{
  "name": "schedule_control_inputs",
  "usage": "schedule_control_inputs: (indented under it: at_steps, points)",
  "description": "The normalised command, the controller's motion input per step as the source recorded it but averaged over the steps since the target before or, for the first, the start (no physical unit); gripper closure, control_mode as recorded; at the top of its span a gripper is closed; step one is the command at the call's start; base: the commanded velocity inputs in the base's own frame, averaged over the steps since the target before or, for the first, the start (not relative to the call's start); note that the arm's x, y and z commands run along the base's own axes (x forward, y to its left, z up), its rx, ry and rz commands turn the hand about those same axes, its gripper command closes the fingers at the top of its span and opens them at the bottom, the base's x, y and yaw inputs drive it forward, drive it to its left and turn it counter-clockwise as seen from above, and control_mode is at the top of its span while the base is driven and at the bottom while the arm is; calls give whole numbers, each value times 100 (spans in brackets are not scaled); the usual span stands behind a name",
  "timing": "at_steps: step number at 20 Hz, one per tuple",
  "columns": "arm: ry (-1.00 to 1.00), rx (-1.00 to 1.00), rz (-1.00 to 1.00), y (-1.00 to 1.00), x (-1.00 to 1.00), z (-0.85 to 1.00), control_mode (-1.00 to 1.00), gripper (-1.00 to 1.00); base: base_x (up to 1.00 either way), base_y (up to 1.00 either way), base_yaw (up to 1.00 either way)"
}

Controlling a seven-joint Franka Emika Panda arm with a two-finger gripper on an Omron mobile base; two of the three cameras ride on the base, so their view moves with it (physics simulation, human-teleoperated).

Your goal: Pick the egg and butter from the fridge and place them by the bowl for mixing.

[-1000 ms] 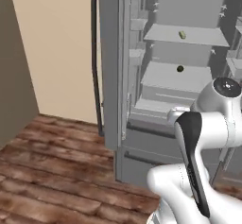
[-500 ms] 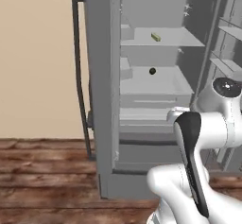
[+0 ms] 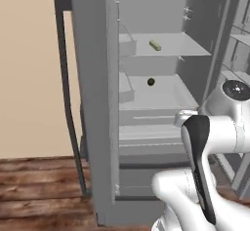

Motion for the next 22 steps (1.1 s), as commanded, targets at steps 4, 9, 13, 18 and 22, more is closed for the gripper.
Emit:
schedule_control_inputs:
  at_steps: [4, 9, 13, 18, 22]
  points:
    - [0, 0, 0, 0, 0, 0, 100, -100, 69, 5, 11]
    - [0, 0, 0, 0, 0, 0, 100, -100, 62, 3, 12]
    - [0, 0, 0, 0, 0, 0, 100, -100, 54, 0, 0]
    - [0, 0, 0, 0, 0, 0, 100, -100, 53, 3, -12]
    - [0, 0, 0, 0, 0, 0, 100, -100, 40, 9, -22]
